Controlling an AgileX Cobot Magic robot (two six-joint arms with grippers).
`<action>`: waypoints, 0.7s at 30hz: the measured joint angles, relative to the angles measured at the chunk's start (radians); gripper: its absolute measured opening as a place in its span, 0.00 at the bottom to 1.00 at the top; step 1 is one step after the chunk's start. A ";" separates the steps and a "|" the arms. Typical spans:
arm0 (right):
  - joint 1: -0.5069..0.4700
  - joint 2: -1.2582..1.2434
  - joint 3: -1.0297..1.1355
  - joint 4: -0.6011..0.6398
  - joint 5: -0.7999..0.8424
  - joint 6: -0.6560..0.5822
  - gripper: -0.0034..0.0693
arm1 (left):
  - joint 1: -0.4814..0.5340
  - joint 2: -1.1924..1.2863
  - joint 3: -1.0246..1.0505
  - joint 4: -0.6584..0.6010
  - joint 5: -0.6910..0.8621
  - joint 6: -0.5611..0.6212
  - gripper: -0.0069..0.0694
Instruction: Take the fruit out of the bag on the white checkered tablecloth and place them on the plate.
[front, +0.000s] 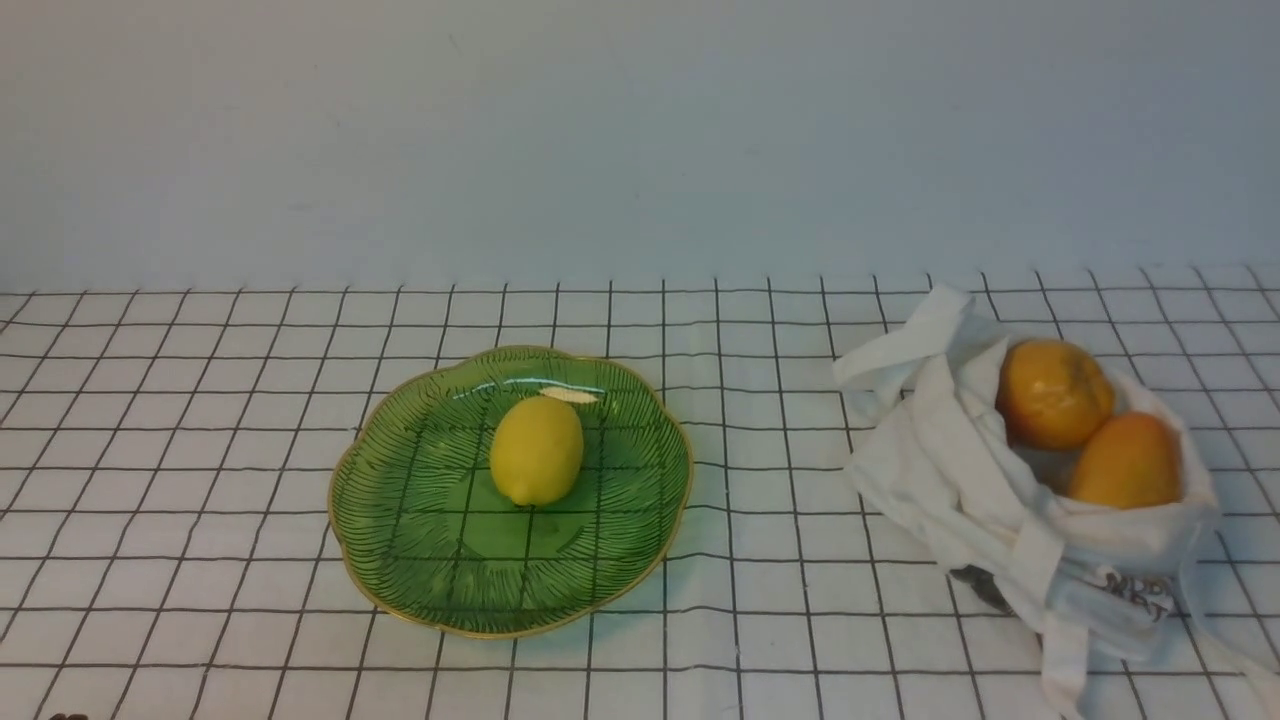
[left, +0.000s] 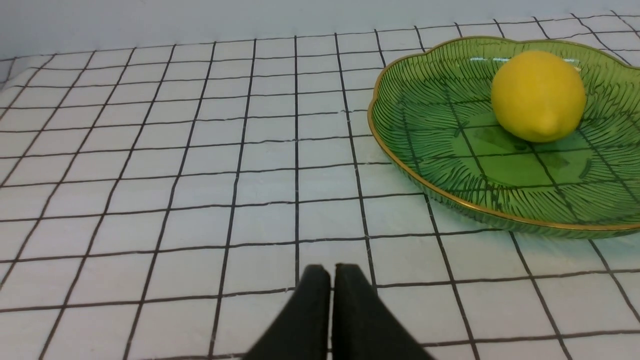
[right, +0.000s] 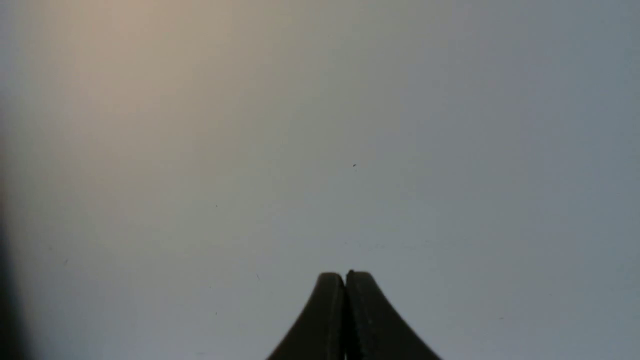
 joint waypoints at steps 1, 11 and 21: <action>0.000 0.000 0.000 0.000 0.000 0.000 0.03 | 0.000 0.000 0.000 0.000 0.000 0.000 0.08; -0.082 0.000 0.060 -0.049 0.053 -0.008 0.03 | 0.000 0.000 0.000 0.000 0.000 0.000 0.08; -0.319 0.001 0.436 -0.131 0.042 -0.010 0.03 | 0.000 0.000 0.000 0.000 0.000 0.000 0.08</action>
